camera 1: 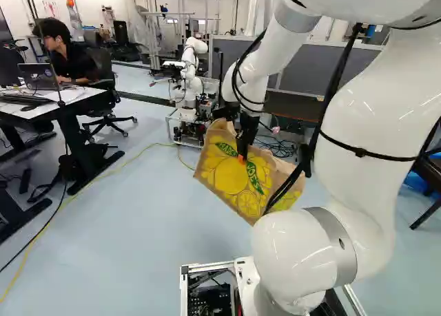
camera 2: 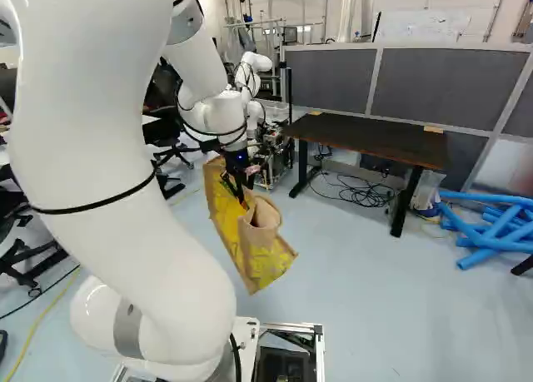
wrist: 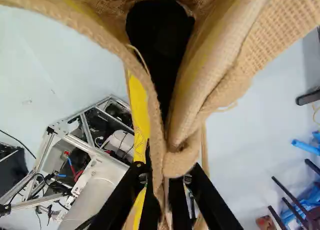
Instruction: Pick up the bag on the ground and place it on the table
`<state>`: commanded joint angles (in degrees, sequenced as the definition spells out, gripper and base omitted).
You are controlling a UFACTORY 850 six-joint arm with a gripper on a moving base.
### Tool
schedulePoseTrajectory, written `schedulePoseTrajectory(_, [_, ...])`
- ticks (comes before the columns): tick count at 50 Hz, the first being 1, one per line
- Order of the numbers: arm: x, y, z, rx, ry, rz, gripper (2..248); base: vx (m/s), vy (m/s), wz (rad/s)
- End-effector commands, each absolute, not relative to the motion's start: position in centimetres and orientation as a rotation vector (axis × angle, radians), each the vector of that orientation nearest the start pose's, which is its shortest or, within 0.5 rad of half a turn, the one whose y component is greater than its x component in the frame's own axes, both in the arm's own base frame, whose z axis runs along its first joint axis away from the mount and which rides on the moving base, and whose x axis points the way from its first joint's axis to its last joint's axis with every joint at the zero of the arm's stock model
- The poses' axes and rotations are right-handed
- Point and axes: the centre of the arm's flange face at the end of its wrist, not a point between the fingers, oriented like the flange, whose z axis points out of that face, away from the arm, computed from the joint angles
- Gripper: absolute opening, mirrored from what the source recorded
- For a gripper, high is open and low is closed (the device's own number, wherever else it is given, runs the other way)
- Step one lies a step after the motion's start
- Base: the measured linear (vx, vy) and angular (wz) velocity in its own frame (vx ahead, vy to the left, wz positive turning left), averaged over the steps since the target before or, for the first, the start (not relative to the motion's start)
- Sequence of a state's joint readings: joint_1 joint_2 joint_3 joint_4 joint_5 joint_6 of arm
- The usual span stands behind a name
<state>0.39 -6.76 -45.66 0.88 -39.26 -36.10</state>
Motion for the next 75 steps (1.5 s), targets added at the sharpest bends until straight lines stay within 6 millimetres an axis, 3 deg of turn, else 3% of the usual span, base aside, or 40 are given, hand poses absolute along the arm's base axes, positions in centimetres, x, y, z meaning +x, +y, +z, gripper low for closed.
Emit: schedulePoseTrajectory(75, [42.0, 0.8, 53.8, -2.951, -0.901, -0.030, 22, 0.000, 0.000, 0.000])
